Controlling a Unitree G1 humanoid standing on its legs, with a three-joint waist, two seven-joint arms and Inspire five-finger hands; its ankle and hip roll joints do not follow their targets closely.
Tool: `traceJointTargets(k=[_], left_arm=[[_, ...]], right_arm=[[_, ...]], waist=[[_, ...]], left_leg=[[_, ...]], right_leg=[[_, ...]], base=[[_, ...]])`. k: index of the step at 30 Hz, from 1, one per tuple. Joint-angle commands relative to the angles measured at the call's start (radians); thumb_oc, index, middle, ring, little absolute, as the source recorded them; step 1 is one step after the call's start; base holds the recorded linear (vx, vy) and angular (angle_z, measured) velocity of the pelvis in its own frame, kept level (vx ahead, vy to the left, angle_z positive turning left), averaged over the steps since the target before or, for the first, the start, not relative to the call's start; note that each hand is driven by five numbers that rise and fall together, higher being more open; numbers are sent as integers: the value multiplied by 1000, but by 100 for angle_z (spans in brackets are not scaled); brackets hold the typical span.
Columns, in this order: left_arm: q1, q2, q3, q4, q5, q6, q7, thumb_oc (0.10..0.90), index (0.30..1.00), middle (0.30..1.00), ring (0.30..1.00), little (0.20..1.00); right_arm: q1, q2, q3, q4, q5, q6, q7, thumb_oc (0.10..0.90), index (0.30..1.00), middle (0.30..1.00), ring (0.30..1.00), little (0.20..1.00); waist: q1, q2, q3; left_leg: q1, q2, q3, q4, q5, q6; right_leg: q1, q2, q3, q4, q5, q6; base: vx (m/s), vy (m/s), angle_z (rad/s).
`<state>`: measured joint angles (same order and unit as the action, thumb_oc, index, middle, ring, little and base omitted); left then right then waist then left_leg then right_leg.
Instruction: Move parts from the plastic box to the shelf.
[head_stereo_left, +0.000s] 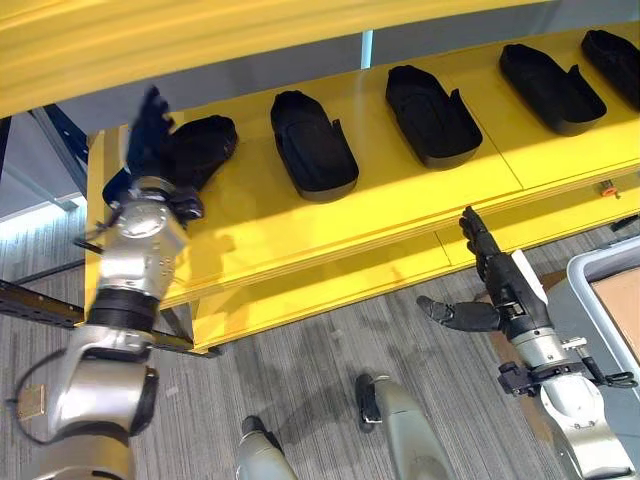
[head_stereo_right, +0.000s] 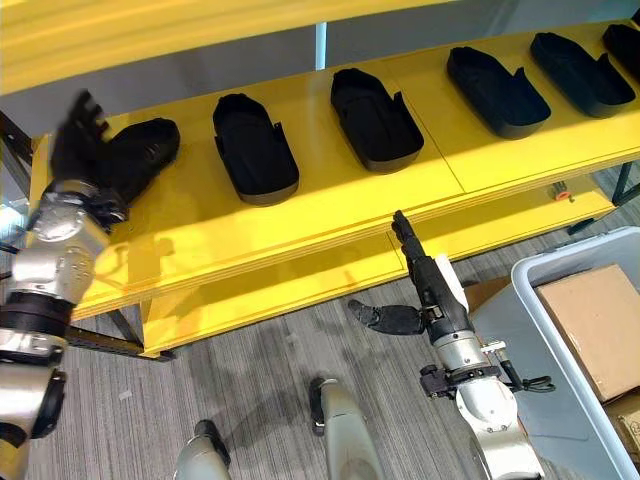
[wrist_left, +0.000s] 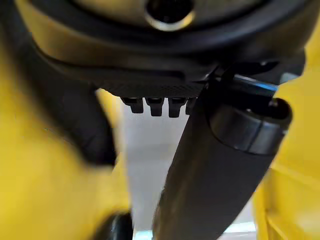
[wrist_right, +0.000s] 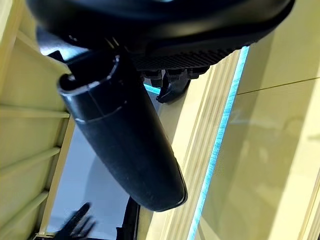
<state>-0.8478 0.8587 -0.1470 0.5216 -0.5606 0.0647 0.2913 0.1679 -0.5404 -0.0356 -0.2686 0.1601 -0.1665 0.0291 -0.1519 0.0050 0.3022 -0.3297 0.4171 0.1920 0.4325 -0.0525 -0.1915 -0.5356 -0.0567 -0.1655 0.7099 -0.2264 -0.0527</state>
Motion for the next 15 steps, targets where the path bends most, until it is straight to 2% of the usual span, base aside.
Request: traceJointTargets(k=[1,6,11,15], left_arm=[[-65,53,23,-48,302,-73,17,900,1000,1000,1000,1000],[-68,153,-7,-34,518,-39,8,900,1000,1000,1000,1000],[-80,176,-37,-2,567,-28,-20,900,1000,1000,1000,1000],[-101,148,-85,75,587,-22,-63,900,1000,1000,1000,1000]], right_arm=[[-23,-16,-56,-122,37,-117,26,900,1000,1000,1000,1000],[-11,-36,-70,-128,75,-133,63,900,1000,1000,1000,1000],[-7,-42,-71,-129,83,-135,73,900,1000,1000,1000,1000],[2,-46,-73,-132,88,-135,76,900,1000,1000,1000,1000]], waist=[[-5,9,-92],[-2,12,-84],[-1,10,-80],[-5,7,-78]], left_leg=[[-52,17,-7,38,-1,50],[-58,14,-7,38,2,48],[-62,14,-9,39,4,49],[-72,16,-12,45,3,50]], right_leg=[[79,-59,50,-58,18,118],[72,-62,47,-55,19,123],[71,-63,46,-56,19,124],[64,-64,47,-53,20,125]], base=[[23,17,6],[7,15,6],[0,0,0],[0,0,0]])
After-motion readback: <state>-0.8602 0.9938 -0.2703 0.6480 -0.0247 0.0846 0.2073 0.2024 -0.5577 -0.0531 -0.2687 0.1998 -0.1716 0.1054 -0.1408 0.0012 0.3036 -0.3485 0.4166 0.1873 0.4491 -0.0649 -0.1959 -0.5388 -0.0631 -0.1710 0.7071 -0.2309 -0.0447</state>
